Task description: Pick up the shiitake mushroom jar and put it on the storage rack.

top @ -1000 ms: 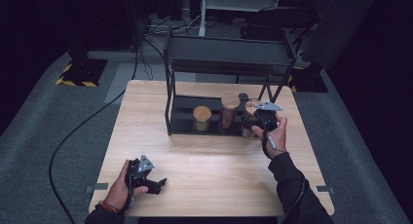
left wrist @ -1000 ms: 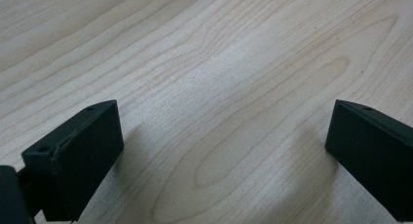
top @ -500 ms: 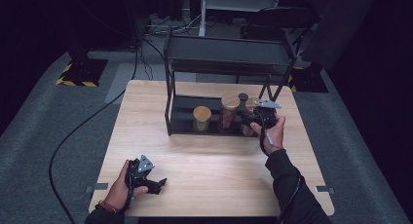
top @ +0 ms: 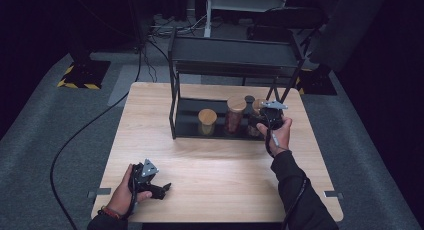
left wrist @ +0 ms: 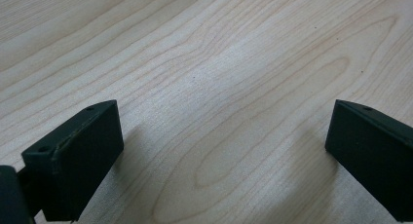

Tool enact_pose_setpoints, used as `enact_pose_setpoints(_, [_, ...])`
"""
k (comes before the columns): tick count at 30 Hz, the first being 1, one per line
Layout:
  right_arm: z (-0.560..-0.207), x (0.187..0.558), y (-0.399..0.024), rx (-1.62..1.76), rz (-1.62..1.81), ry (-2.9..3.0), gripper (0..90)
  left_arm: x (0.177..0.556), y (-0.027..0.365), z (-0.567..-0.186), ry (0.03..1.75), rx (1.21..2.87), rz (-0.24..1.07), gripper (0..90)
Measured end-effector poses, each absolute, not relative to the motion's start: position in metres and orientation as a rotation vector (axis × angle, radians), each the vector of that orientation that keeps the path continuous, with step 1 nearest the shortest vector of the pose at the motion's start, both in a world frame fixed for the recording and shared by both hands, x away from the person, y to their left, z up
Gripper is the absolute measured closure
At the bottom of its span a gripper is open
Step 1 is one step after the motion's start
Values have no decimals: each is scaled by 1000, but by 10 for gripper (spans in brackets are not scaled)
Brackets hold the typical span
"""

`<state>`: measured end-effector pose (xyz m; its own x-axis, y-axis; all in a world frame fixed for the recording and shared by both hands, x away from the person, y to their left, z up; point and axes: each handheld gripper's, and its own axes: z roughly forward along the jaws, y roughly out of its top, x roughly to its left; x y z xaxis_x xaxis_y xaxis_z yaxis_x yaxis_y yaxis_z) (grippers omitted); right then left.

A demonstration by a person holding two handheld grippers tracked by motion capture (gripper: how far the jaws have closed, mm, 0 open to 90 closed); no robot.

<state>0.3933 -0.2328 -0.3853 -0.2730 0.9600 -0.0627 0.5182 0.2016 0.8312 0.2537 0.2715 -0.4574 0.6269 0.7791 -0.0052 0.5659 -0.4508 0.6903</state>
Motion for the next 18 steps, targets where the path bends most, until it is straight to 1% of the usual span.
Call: enact_pose_setpoints(18, [-387, 397, -239, 1404, 978, 1875, 243, 254, 272, -457, 1047, 2182, 412, 2])
